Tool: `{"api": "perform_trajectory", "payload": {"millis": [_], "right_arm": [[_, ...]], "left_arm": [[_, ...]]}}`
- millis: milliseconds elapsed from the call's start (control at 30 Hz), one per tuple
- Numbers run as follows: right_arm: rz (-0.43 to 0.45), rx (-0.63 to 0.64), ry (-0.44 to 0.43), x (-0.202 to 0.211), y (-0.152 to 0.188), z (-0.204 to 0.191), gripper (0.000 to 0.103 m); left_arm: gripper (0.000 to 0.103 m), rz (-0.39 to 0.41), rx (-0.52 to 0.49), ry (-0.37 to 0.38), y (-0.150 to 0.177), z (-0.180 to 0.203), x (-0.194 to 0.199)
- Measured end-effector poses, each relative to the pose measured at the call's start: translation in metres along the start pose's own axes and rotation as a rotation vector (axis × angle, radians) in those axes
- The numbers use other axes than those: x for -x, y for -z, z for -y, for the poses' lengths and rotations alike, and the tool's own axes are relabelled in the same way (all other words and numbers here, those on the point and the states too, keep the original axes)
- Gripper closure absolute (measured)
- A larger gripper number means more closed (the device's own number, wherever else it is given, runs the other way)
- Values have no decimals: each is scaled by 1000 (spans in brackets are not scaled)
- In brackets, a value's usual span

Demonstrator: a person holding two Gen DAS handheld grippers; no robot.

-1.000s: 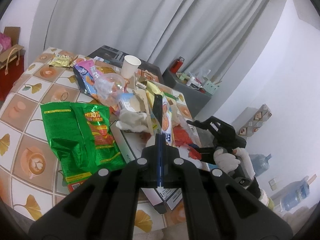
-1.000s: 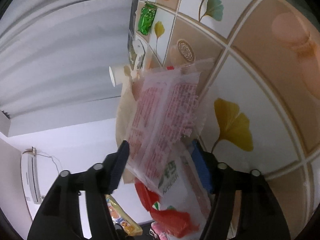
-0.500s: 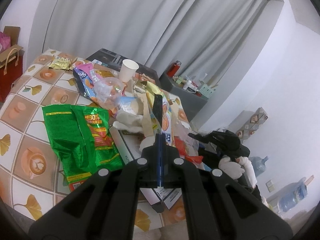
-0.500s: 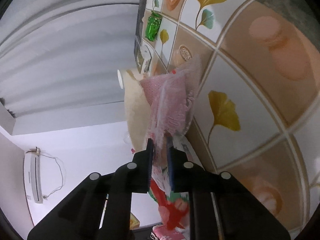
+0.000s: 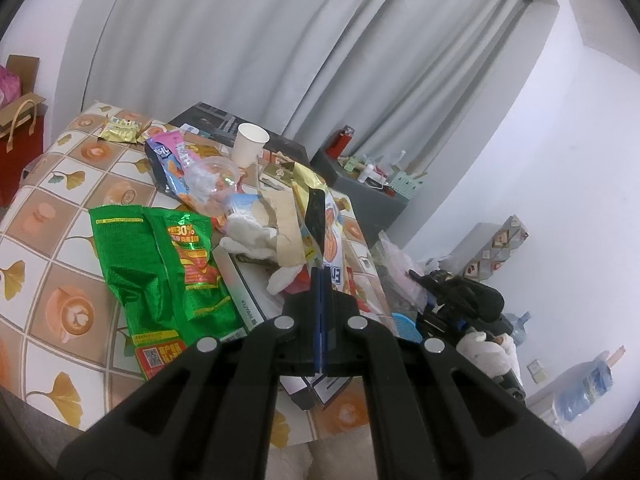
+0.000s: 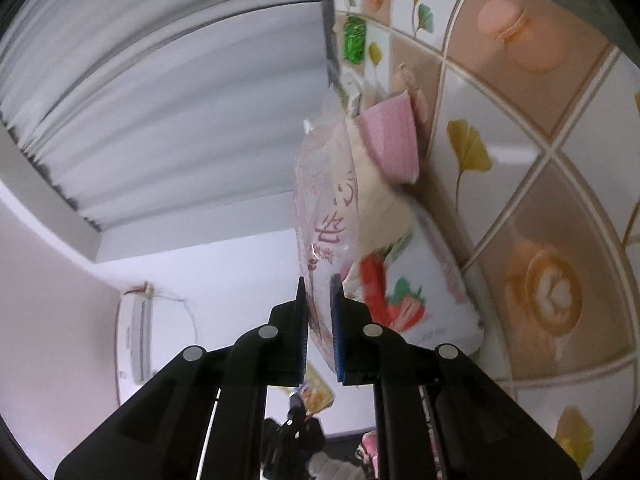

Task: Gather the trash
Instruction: 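Carry the Enaak packet and pink bag with both tools over the blue wastebasket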

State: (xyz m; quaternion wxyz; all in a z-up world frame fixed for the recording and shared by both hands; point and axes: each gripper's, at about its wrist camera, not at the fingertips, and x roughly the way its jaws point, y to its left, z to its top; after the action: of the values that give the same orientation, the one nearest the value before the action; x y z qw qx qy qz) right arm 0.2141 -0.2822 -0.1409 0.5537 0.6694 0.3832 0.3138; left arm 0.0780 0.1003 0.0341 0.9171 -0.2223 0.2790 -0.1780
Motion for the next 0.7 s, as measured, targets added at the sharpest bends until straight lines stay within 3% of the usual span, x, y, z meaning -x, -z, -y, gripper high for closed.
{"api": "perform_trajectory", "payload": {"millis": [267,400,700], "right_arm": [[45,25,-85,29,10,2,92],[94,39,-106,63,26,4,92],[272,67,-137,165,44,9,92]], "left_arm": [[103,4,-27,16,-3,11,2],[103,-2,-65,46,-6,27,-4],[103,-162,-172,131,-2,99,-76]]}}
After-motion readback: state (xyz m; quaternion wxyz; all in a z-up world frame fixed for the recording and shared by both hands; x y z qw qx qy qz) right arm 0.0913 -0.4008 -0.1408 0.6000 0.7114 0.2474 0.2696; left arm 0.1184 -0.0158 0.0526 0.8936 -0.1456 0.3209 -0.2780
